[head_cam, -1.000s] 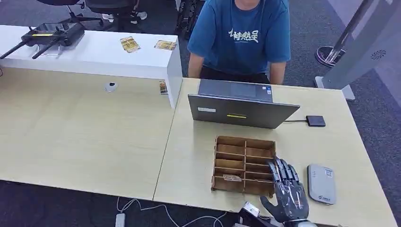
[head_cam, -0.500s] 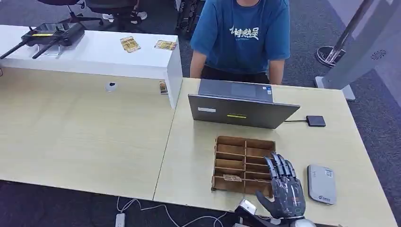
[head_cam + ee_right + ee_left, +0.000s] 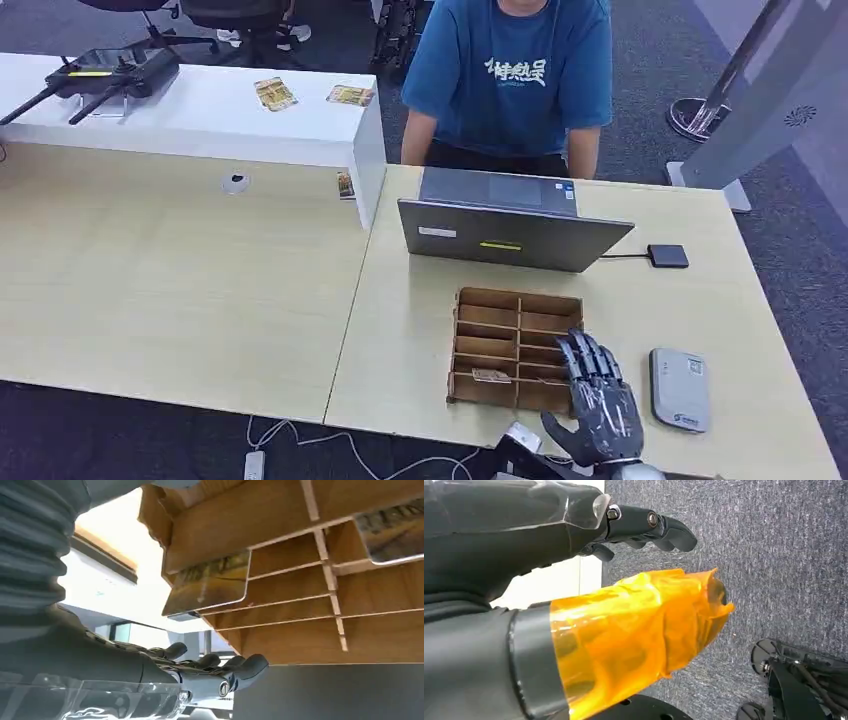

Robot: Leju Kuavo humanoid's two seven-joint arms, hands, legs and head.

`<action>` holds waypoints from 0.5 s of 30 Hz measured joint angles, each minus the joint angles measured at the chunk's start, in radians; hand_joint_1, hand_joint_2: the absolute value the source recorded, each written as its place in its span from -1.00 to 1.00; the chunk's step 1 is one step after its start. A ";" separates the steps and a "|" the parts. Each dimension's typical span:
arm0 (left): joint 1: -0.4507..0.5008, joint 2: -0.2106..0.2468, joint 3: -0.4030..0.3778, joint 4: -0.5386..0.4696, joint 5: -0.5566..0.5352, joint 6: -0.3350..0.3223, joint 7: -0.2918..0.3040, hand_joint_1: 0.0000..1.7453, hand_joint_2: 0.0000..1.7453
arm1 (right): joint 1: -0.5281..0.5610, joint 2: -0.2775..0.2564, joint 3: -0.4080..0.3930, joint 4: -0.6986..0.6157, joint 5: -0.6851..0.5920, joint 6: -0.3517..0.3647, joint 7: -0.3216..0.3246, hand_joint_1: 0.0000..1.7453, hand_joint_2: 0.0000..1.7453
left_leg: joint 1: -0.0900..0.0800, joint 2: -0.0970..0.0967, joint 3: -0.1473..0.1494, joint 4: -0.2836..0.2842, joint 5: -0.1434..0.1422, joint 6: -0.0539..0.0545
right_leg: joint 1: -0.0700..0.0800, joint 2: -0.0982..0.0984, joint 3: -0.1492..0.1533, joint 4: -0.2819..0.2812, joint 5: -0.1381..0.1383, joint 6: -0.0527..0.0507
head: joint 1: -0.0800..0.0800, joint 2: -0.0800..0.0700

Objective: Pass the card to the sensor for recognition and then transmit it.

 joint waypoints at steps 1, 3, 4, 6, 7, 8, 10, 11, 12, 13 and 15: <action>0.000 0.000 0.000 0.000 0.000 0.000 0.000 -1.00 -1.00 | 0.001 -0.001 0.000 0.000 0.007 -0.003 0.002 -1.00 1.00 | 0.000 0.000 0.000 0.000 0.000 0.000 | 0.000 0.000 0.000 0.000 0.000 0.000 | 0.000 0.000; 0.000 0.000 0.000 0.000 0.000 0.000 0.000 -1.00 -1.00 | 0.002 -0.002 0.001 -0.001 0.022 -0.016 0.008 -1.00 1.00 | 0.000 0.000 0.000 0.000 0.000 0.000 | 0.000 0.000 0.000 0.000 0.000 0.000 | 0.000 0.000; 0.000 0.000 0.000 0.000 0.000 0.000 0.000 -1.00 -1.00 | 0.002 -0.002 0.001 -0.002 0.031 -0.021 0.010 -1.00 1.00 | 0.000 0.000 0.000 0.000 0.000 0.000 | 0.000 0.000 0.000 0.000 0.000 0.000 | 0.000 0.000; 0.000 0.000 0.000 0.000 0.000 0.000 0.000 -1.00 -1.00 | 0.002 -0.002 0.002 -0.002 0.041 -0.025 0.012 -1.00 1.00 | 0.000 0.000 0.000 0.000 0.000 0.000 | 0.000 0.000 0.000 0.000 0.000 0.000 | 0.000 0.000; 0.000 0.000 0.000 0.000 0.000 0.000 0.000 -1.00 -1.00 | 0.003 -0.002 0.002 -0.002 0.043 -0.026 0.014 -1.00 1.00 | 0.000 0.000 0.000 0.000 0.000 0.000 | 0.000 0.000 0.000 0.000 0.000 0.000 | 0.000 0.000; 0.000 0.000 0.000 0.000 0.000 0.000 0.000 -1.00 -1.00 | 0.003 -0.002 0.002 -0.002 0.043 -0.026 0.014 -1.00 1.00 | 0.000 0.000 0.000 0.000 0.000 0.000 | 0.000 0.000 0.000 0.000 0.000 0.000 | 0.000 0.000; 0.000 0.000 0.000 0.000 0.000 0.000 0.000 -1.00 -1.00 | 0.003 -0.002 0.002 -0.002 0.043 -0.026 0.014 -1.00 1.00 | 0.000 0.000 0.000 0.000 0.000 0.000 | 0.000 0.000 0.000 0.000 0.000 0.000 | 0.000 0.000; 0.000 0.000 0.000 0.000 0.000 0.000 0.000 -1.00 -1.00 | 0.003 -0.002 0.002 -0.002 0.043 -0.026 0.015 -1.00 1.00 | 0.000 0.000 0.000 0.000 0.000 0.000 | 0.000 0.000 0.000 0.000 0.000 0.000 | 0.000 0.000; 0.000 0.000 0.000 0.000 0.000 0.000 0.000 -1.00 -1.00 | 0.003 -0.002 0.003 -0.002 0.045 -0.026 0.016 -1.00 1.00 | 0.000 0.000 0.000 0.000 0.000 0.000 | 0.000 0.000 0.000 0.000 0.000 0.000 | 0.000 0.000; 0.000 0.000 0.000 0.000 0.000 0.000 0.000 -1.00 -1.00 | 0.003 -0.002 0.003 -0.002 0.047 -0.026 0.017 -1.00 1.00 | 0.000 0.000 0.000 0.000 0.000 0.000 | 0.000 0.000 0.000 0.000 0.000 0.000 | 0.000 0.000; 0.000 0.000 0.000 0.000 0.000 0.000 0.000 -1.00 -1.00 | 0.003 -0.002 0.004 -0.002 0.030 -0.024 0.008 -1.00 1.00 | 0.000 0.000 0.000 0.000 0.000 0.000 | 0.000 0.000 0.000 0.000 0.000 0.000 | 0.000 0.000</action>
